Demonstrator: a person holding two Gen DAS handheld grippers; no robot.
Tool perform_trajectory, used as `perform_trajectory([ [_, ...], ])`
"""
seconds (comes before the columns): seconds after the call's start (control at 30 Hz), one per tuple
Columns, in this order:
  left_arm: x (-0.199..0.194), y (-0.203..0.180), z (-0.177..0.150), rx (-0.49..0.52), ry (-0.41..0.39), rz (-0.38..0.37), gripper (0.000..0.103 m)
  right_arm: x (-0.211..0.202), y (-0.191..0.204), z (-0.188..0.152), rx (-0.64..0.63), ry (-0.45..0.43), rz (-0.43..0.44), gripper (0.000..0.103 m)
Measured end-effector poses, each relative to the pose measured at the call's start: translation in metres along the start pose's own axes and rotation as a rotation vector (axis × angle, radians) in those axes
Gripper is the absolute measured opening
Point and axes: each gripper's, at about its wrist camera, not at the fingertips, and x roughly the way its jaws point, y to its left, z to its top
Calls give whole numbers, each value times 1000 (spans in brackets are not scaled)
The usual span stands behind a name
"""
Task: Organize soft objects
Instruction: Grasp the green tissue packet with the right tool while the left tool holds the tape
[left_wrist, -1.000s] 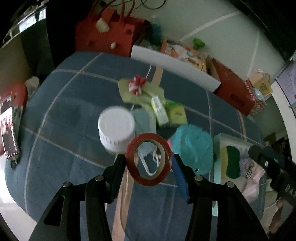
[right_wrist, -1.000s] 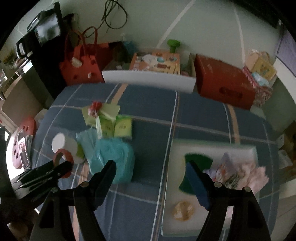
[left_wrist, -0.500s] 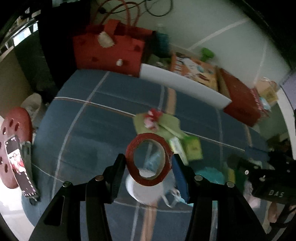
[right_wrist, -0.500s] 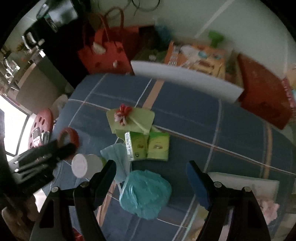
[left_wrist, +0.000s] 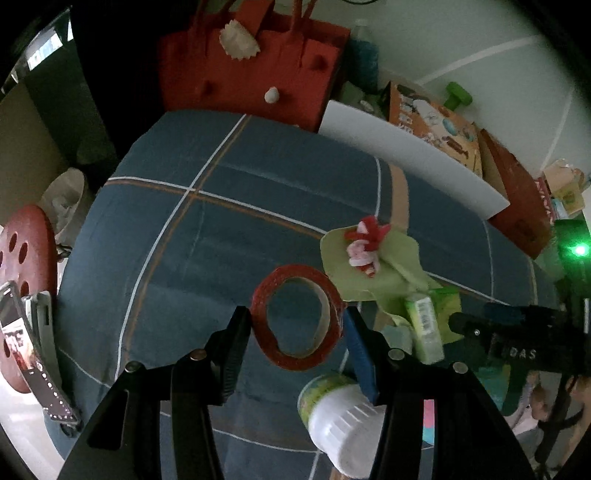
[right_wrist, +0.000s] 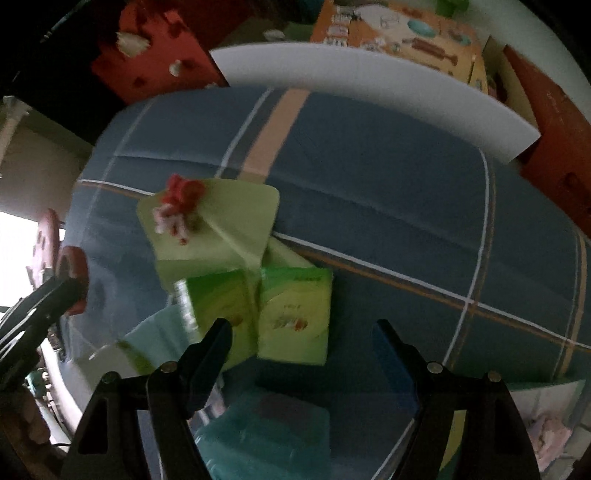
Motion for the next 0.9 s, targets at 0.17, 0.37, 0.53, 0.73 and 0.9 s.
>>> perform_trajectory([
  [0.17, 14, 5, 2, 4, 12, 21, 53, 22, 2, 6, -17, 40, -53, 81],
  [0.37, 23, 8, 3, 12, 23, 26, 53, 39, 9, 9, -48, 73, -103, 81],
  [0.53, 25, 10, 3, 9, 27, 29, 53, 40, 14, 11, -63, 58, -105, 72],
  [0.73, 27, 12, 0, 7, 35, 24, 53, 35, 22, 6, -60, 52, -68, 50],
  [0.9, 24, 11, 2, 7, 33, 27, 53, 30, 17, 0, -41, 50, -43, 50],
])
